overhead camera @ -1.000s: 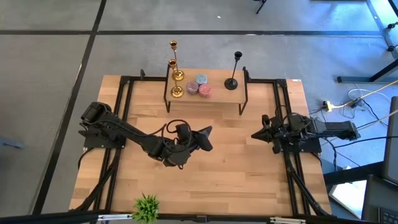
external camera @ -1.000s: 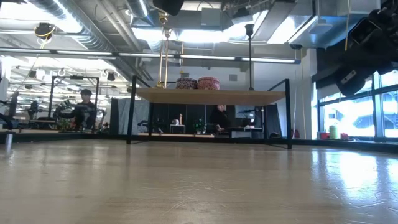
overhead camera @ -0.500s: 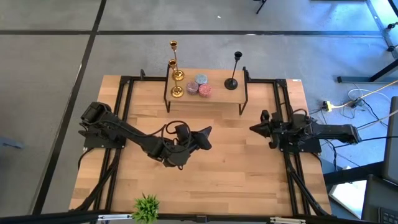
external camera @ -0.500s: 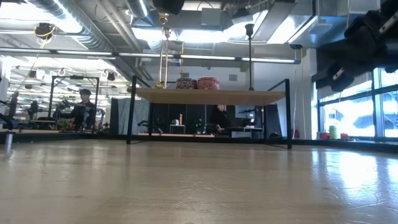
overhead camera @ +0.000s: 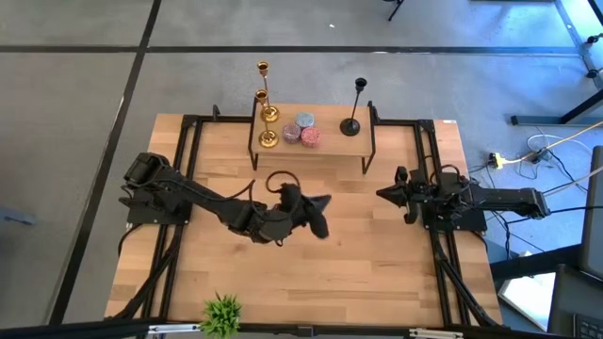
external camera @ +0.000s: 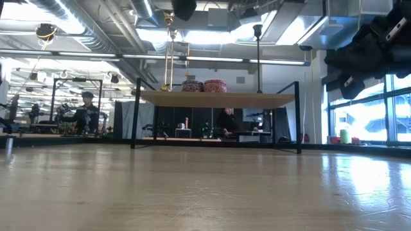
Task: Pick & Place candle stick holders
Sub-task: Return to Home Position
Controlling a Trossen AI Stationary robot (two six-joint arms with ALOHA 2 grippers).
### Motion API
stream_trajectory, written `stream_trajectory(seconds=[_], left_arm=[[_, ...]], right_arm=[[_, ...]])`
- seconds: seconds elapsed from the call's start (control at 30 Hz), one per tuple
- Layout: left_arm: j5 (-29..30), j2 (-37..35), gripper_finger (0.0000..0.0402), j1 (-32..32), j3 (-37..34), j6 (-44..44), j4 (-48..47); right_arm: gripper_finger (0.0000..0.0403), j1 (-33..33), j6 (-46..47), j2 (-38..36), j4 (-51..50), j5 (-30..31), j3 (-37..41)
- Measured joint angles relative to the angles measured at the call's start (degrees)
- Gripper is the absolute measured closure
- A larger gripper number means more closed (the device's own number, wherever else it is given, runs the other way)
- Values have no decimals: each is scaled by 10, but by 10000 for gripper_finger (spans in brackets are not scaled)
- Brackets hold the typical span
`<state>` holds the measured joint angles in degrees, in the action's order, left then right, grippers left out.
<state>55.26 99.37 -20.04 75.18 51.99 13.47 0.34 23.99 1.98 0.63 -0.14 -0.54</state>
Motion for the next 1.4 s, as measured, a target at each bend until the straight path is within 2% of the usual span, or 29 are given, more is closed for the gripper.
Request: stream_trajectory(seconds=[0.1,0.4,0.53,0.7,0.9,1.0,1.17,1.4], left_arm=[[-79,0,398,5,0,-118,0],[-242,-1,400,37,-11,-193,1],[-285,-6,400,47,-64,-222,30],[-357,-42,400,56,-180,-244,152],[-390,-192,400,55,-382,-272,296],[-417,-288,400,55,-463,-301,317],[-456,-430,400,55,-531,-333,248],[-460,-564,400,55,-545,-368,96]], right_arm=[[403,0,0,0,0,0,0],[403,0,0,0,0,0,0],[403,0,0,0,0,1,0],[403,0,0,0,0,1,0],[403,0,0,0,0,1,0],[403,0,0,0,0,1,0],[402,0,0,0,0,1,0],[402,0,0,0,0,1,0]])
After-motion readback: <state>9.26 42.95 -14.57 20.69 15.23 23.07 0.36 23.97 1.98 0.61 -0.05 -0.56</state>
